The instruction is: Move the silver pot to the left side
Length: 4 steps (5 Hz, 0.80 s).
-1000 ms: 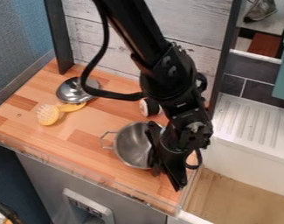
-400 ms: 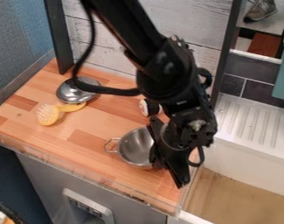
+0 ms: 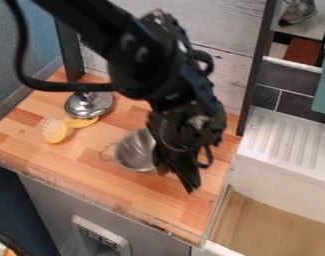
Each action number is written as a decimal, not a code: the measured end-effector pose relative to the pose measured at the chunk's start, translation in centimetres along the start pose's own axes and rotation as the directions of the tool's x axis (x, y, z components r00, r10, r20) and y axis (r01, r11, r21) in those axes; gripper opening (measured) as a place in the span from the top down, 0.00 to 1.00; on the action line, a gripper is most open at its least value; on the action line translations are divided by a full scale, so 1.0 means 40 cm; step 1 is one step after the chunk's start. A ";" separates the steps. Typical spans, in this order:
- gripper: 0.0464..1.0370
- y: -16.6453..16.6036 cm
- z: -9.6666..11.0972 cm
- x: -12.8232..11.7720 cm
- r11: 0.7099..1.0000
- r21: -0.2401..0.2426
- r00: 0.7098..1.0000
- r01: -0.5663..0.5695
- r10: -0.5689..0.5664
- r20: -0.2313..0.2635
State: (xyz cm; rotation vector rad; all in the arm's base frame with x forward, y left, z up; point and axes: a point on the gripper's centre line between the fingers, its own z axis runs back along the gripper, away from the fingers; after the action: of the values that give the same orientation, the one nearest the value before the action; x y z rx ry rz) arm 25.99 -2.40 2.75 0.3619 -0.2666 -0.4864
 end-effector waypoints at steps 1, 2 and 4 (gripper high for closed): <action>0.98 0.061 -0.010 -0.031 0.996 0.035 0.995 -0.084 0.086 -0.043; 0.98 0.112 -0.025 -0.060 0.986 0.067 0.985 -0.154 0.159 -0.067; 0.98 0.176 -0.097 -0.145 0.970 0.109 0.957 -0.215 0.232 -0.174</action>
State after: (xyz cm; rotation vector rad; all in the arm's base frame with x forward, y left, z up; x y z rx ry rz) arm 25.21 7.34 1.11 0.4555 -0.1453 -0.2157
